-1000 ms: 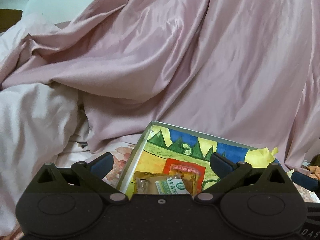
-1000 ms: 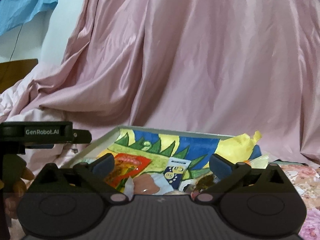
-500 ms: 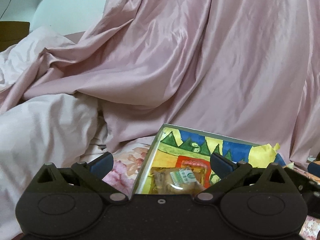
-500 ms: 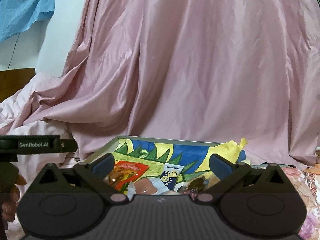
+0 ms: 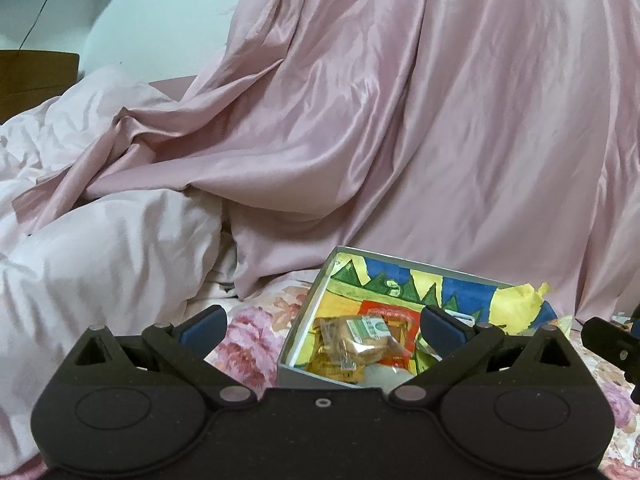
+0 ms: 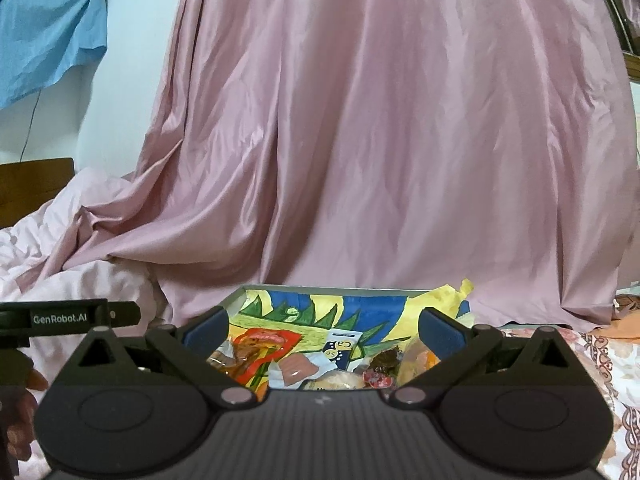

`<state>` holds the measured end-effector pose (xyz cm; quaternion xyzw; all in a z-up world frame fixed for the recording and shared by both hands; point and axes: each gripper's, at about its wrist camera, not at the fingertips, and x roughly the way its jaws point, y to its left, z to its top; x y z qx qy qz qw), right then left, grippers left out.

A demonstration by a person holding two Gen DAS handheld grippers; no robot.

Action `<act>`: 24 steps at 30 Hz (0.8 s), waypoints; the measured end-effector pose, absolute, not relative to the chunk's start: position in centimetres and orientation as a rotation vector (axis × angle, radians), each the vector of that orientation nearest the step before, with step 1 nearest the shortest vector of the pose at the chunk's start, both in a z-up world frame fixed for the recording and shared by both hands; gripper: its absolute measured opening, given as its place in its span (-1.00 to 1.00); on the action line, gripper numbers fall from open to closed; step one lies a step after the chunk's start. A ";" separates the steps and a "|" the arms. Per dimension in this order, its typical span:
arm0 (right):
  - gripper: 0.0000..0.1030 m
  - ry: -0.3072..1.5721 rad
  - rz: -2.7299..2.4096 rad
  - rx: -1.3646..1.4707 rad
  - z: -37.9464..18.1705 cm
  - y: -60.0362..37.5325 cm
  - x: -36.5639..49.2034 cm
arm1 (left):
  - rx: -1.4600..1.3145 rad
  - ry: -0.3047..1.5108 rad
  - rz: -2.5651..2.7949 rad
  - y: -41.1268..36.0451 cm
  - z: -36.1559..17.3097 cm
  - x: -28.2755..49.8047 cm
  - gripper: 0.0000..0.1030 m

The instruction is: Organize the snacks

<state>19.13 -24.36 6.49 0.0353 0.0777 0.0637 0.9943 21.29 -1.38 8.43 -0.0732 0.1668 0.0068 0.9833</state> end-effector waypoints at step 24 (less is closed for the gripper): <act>0.99 0.122 0.105 0.085 6.0 -24.6 10.7 | -0.125 0.317 0.012 -1.8 7.9 12.8 0.99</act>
